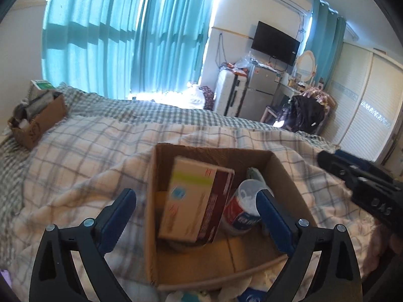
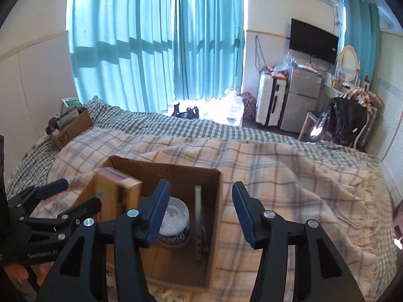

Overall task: Organize objects
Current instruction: 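Release the carton and floss stick into the box with both tools, then grasp the light-blue earbud case with the left tool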

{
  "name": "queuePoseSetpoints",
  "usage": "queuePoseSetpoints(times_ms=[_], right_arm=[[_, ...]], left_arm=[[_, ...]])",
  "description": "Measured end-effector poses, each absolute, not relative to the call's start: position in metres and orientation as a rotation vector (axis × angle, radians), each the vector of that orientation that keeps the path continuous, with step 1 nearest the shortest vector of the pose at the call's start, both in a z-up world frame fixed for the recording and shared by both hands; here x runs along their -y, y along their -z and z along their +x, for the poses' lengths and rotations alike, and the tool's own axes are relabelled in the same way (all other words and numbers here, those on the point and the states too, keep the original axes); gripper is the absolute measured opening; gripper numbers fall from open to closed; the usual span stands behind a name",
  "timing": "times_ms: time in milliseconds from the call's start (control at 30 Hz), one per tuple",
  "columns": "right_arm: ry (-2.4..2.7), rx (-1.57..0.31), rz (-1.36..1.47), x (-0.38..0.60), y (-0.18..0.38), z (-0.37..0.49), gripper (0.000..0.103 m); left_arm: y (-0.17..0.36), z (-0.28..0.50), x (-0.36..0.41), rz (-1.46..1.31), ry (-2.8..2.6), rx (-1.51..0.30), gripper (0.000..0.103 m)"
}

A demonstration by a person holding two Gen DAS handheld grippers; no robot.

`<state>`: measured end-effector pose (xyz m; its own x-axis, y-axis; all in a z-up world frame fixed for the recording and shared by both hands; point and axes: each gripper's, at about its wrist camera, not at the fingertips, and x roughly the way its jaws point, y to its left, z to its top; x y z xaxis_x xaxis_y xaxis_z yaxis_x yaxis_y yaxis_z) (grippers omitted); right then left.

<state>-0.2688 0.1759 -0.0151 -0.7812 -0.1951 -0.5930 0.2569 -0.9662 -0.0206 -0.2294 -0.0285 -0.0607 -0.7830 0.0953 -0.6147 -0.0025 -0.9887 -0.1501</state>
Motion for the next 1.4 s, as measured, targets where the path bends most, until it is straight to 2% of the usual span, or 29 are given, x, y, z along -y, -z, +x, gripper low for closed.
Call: queuePoseSetpoints(times_ms=[67,233,400,500,633,833,933,1000,1067,1233,1267,1300,1400], right_arm=[[2.774,-0.167,0.861,-0.178,0.007,-0.243,0.067],[2.746,-0.146,0.868,-0.184,0.017,-0.19,0.076],[2.693,-0.208,0.989,-0.182,0.058,-0.166,0.077],[2.668,-0.253,1.062,-0.182,0.083,-0.155,0.077],[2.64,-0.174,1.097,-0.194,0.094,-0.149,0.077],[2.653,-0.134,1.144,-0.202,0.1,-0.154,0.077],[2.66,-0.112,1.168,-0.204,0.099,-0.155,0.077],[2.669,-0.091,1.169,-0.207,0.099,-0.155,0.077],[2.676,-0.064,1.171,-0.212,0.098,-0.154,0.077],[2.688,-0.029,1.207,-0.217,0.101,-0.155,0.077],[2.689,-0.026,1.21,-0.217,0.101,-0.154,0.077],[2.692,-0.026,1.211,-0.217,0.102,-0.154,0.077],[2.697,-0.016,1.214,-0.218,0.101,-0.152,0.077]], left_arm=[[0.057,-0.21,0.03,-1.026,-2.953,0.201,0.103],[0.071,-0.165,0.028,-1.094,-2.967,0.218,0.103],[0.103,-0.135,0.011,-1.194,-2.971,0.129,0.103],[0.122,-0.124,0.007,-1.279,-2.924,0.14,0.103],[0.145,-0.116,0.004,-1.425,-2.887,0.146,0.103],[0.16,-0.105,-0.025,-1.452,-2.824,-0.038,0.103],[0.174,-0.108,-0.042,-1.498,-2.732,-0.128,0.096],[0.182,-0.109,-0.051,-1.521,-2.666,-0.152,0.08],[0.188,-0.109,-0.058,-1.523,-2.63,-0.184,0.074],[0.2,-0.116,-0.067,-1.563,-2.595,-0.229,0.074],[0.2,-0.117,-0.066,-1.56,-2.601,-0.219,0.07],[0.198,-0.117,-0.066,-1.556,-2.608,-0.212,0.058],[0.192,-0.115,-0.061,-1.533,-2.592,-0.138,0.056]])
